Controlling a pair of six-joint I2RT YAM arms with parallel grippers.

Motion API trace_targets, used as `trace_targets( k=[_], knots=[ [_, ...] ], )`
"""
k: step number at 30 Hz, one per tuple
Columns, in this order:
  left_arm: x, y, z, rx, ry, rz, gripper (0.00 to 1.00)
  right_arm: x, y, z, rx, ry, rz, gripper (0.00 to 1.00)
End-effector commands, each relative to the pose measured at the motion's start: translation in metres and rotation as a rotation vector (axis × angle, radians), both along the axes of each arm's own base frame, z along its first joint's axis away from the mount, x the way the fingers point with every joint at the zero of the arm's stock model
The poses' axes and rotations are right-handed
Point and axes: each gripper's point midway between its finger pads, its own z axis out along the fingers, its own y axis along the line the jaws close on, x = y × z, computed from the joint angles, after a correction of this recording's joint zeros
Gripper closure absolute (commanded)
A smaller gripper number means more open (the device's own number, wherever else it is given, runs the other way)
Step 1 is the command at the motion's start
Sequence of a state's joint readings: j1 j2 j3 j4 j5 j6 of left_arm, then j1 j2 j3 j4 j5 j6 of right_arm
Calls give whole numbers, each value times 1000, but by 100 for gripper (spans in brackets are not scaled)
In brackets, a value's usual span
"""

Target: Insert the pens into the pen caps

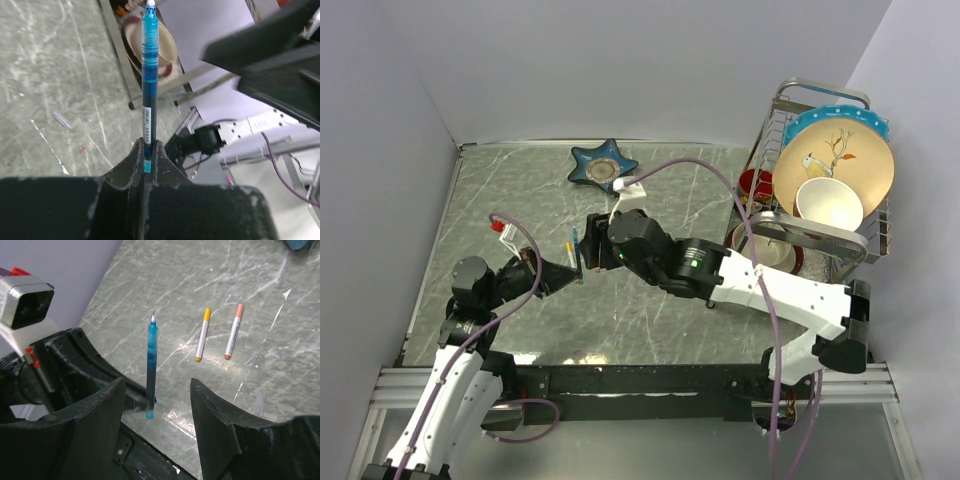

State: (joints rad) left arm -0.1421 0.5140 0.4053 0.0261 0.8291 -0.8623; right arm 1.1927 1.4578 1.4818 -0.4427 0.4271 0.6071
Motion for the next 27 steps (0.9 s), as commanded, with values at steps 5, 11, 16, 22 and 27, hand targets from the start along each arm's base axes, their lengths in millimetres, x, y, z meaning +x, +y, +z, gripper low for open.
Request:
trace_targets(
  k=[5, 11, 16, 22, 27],
  knots=[
    [-25, -10, 19, -27, -94, -131, 99, 9, 29, 22, 114, -5, 73, 41],
    [-30, -13, 21, -35, -104, -159, 99, 17, 33, 14, 93, 9, 40, 48],
    [-31, -13, 24, -40, -108, -167, 99, 17, 34, 12, 97, 17, 46, 73],
    [-27, -14, 28, -48, -104, -167, 75, 4, 37, 14, 163, 15, 115, 100],
    [-24, -16, 34, -47, -123, -178, 49, -4, 39, 19, 213, 26, 150, 100]
  ],
)
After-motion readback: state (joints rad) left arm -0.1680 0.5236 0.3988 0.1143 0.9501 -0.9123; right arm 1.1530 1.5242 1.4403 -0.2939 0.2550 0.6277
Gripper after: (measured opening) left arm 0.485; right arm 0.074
